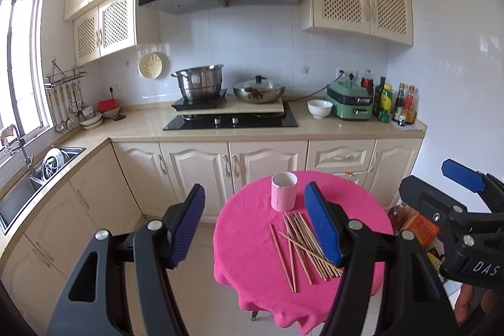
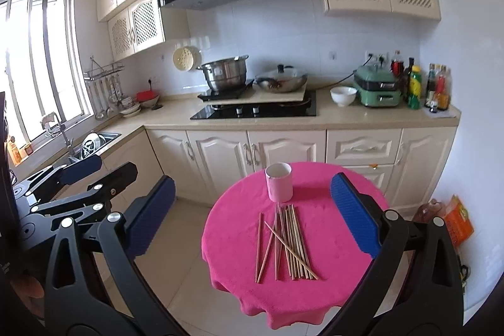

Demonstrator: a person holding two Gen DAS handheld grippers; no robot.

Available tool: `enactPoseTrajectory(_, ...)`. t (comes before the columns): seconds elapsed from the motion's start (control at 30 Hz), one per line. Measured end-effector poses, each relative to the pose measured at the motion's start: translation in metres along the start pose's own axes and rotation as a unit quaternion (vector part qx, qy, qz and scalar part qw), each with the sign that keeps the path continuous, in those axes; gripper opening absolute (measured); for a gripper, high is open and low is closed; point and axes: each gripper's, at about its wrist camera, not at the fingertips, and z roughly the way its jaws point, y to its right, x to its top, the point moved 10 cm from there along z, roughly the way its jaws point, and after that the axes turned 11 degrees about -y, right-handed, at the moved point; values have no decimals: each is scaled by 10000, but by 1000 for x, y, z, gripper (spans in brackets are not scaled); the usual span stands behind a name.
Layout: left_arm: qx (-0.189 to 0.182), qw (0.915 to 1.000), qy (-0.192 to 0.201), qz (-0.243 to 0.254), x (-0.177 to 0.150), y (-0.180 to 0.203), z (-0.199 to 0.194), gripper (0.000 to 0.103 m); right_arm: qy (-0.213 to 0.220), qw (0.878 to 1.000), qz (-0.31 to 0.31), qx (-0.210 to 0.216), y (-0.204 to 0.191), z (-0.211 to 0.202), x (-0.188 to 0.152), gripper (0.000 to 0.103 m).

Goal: Organize utensils
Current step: 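Lower the left gripper toward the chopstick pile while the right gripper also descends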

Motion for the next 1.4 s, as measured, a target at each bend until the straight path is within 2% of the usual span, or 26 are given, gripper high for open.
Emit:
enactPoseTrajectory(0.2, 27, 9989, -451, -128, 0, 14, 68, 65, -358, 9993, -22, 61, 43, 58, -2, 97)
enactPoseTrajectory(0.37, -74, 9925, -1199, -218, -13, 38, 154, 65, -842, 9964, -67, 13, 94, 119, -6, 95)
enactPoseTrajectory(0.5, -111, 9829, -1812, -315, -39, 52, 215, 65, -1294, 9914, -178, -79, 134, 167, -18, 92)
enactPoseTrajectory(0.6, -103, 9704, -2387, -364, -69, 60, 262, 65, -1660, 9860, -149, -80, 162, 200, -35, 87)
enactPoseTrajectory(0.73, -98, 9577, -2846, -424, -96, 65, 302, 65, -2156, 9765, -86, 3, 186, 239, -61, 81)
enactPoseTrajectory(0.93, 4, 9424, -3308, -500, -125, 62, 340, 65, -2616, 9648, 19, 255, 192, 274, -90, 72)
enactPoseTrajectory(1.13, 36, 9261, -3719, -635, -155, 58, 381, 64, -2999, 9527, 112, 475, 185, 308, -117, 56)
enactPoseTrajectory(1.2, 66, 9234, -3795, -565, -162, 60, 394, 60, -3091, 9496, 116, 498, 183, 317, -123, 54)
enactPoseTrajectory(1.27, 82, 9172, -3937, -615, -169, 58, 403, 46, -3183, 9462, 159, 553, 181, 326, -128, 48)
enactPoseTrajectory(1.4, 83, 9115, -4062, -644, -175, 52, 418, 34, -3363, 9395, 200, 618, 176, 343, -138, 40)
